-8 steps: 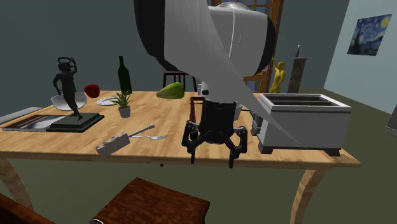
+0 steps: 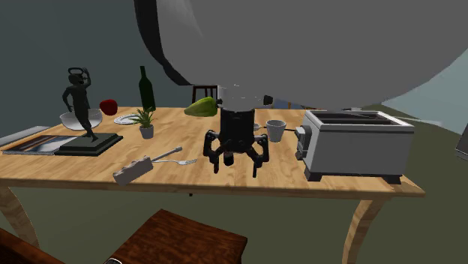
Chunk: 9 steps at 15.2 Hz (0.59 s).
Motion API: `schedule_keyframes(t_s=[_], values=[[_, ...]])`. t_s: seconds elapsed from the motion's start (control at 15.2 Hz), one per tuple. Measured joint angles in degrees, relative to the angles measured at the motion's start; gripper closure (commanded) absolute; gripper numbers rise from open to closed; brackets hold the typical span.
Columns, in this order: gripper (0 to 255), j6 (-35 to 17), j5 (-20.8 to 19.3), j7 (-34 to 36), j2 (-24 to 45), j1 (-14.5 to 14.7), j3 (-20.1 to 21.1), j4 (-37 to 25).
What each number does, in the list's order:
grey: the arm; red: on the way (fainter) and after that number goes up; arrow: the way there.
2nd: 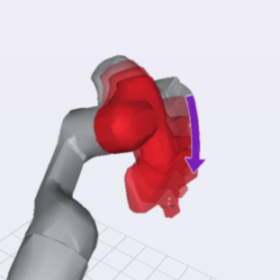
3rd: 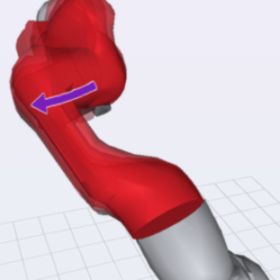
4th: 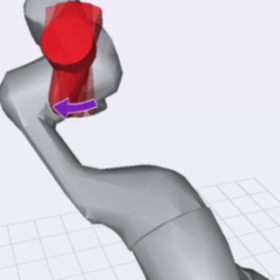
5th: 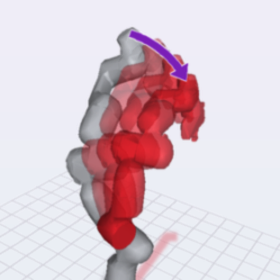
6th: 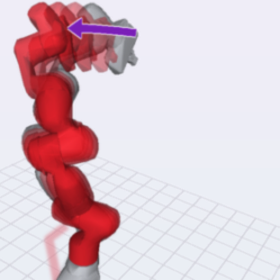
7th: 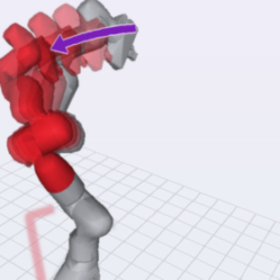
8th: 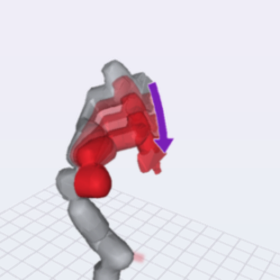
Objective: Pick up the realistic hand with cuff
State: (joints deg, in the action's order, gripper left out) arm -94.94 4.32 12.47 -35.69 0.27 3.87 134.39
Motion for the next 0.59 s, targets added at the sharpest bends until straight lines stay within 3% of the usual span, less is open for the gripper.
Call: schedule_keyframes(t_s=[0.59], values=[[0, -9.4, -5.8, 13.0, 17.6, -2.3, 7.0, -13.7]])
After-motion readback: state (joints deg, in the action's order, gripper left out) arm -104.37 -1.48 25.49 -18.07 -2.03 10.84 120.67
